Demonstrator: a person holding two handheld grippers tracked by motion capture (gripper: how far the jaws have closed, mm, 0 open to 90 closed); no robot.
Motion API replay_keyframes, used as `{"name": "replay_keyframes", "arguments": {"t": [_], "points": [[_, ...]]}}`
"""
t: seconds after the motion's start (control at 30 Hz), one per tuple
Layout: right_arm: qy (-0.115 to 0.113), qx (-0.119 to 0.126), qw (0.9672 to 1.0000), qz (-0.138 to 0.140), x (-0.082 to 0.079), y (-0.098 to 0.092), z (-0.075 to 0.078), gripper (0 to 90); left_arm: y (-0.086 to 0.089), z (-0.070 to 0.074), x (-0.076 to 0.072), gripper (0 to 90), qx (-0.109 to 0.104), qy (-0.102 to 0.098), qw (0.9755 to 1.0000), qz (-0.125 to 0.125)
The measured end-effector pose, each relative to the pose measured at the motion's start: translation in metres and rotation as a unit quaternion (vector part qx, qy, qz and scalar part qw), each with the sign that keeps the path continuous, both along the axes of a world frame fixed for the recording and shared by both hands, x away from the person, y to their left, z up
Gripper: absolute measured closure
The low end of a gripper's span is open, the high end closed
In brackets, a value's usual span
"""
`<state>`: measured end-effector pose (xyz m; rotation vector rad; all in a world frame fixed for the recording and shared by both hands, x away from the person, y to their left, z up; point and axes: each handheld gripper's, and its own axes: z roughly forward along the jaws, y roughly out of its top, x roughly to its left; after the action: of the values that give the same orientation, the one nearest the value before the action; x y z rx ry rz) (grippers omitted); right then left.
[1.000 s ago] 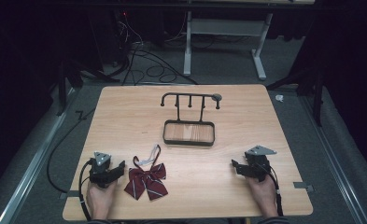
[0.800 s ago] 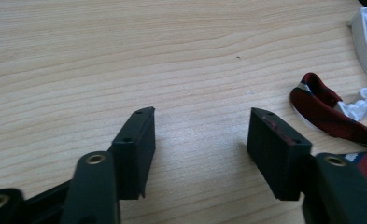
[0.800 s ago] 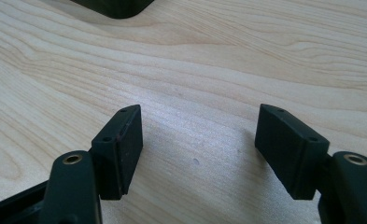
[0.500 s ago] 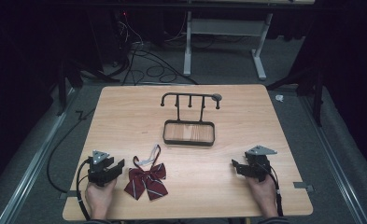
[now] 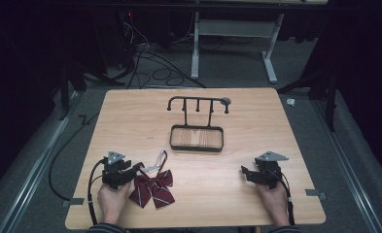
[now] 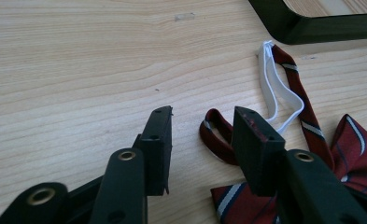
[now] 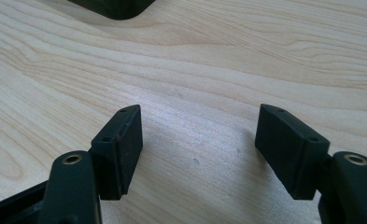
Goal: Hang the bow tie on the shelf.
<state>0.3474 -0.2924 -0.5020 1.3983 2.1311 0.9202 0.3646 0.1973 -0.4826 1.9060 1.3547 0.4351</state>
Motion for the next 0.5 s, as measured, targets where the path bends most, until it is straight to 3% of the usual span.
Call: {"name": "replay_keyframes", "arguments": {"t": [0.2,0.5], "points": [[0.000,0.000,1.0000,0.000,0.000,0.000,0.000,33.2,-0.005,-0.003,0.005,67.0,-0.003,0.006,1.0000,-0.006],[0.000,0.001,1.0000,0.001,0.000,0.000,0.000,33.2,-0.011,-0.012,0.011,78.0,0.010,0.020,0.9997,-0.006]]}}
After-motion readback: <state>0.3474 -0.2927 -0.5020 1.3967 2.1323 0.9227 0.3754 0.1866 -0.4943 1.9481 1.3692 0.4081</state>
